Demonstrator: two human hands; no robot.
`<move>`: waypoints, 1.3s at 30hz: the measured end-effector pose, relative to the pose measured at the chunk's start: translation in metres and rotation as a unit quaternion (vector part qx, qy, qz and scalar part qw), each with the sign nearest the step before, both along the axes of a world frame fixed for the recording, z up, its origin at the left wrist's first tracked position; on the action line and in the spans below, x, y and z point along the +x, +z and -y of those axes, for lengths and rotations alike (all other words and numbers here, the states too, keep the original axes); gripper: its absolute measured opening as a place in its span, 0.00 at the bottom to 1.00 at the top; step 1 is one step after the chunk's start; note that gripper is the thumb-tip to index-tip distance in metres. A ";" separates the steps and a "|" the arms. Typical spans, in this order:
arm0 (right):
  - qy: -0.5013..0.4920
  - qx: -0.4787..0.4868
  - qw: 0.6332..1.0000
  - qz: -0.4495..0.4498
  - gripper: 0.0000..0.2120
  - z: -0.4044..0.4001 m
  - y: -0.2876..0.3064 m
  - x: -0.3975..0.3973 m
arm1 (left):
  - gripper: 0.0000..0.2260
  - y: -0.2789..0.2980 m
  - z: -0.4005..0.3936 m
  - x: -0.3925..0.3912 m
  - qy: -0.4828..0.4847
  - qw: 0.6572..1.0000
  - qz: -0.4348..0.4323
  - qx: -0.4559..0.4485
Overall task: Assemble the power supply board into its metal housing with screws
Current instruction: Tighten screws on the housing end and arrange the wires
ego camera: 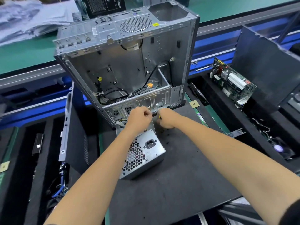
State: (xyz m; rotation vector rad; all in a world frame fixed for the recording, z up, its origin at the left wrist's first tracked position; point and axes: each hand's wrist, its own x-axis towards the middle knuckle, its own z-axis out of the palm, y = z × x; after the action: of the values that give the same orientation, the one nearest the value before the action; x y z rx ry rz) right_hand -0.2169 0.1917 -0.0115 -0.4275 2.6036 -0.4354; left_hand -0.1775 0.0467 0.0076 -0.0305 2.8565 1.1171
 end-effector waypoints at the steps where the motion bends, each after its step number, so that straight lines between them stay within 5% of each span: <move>1: -0.009 -0.026 1.000 0.006 0.09 -0.001 0.010 -0.004 | 0.04 0.002 0.002 0.000 0.017 0.999 0.004 0.028; 5: -0.029 -0.177 0.984 0.013 0.07 0.003 0.067 -0.010 | 0.03 0.017 0.007 0.002 0.115 0.971 0.034 0.205; 9: -0.018 -0.255 0.967 0.011 0.03 0.018 0.106 0.007 | 0.05 0.041 0.016 0.011 0.121 0.889 0.075 0.436; 12: -0.012 -0.275 0.961 0.033 0.01 0.032 0.116 0.021 | 0.04 0.055 0.028 0.023 0.153 0.837 0.085 0.518; 17: 0.005 -0.252 0.967 0.025 0.04 0.047 0.128 0.038 | 0.03 0.066 0.044 0.042 0.182 0.825 0.118 0.522; 25: -0.068 -0.374 0.924 -0.040 0.05 0.068 0.152 0.043 | 0.08 0.054 0.054 0.068 0.147 0.871 0.116 0.454; 30: -0.038 -0.337 0.930 -0.140 0.10 0.073 0.166 0.044 | 0.11 0.052 0.055 0.078 0.104 0.893 0.120 0.422; 39: -0.060 -0.349 0.915 -0.194 0.11 0.071 0.170 0.051 | 0.02 0.044 0.056 0.091 0.047 0.910 0.100 0.401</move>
State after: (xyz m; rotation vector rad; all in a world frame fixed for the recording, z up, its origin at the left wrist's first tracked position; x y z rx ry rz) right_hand -0.1657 0.1210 0.1588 -0.6343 2.7813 -1.4767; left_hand -0.0867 -0.0089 0.0512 -0.2177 2.0431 2.0666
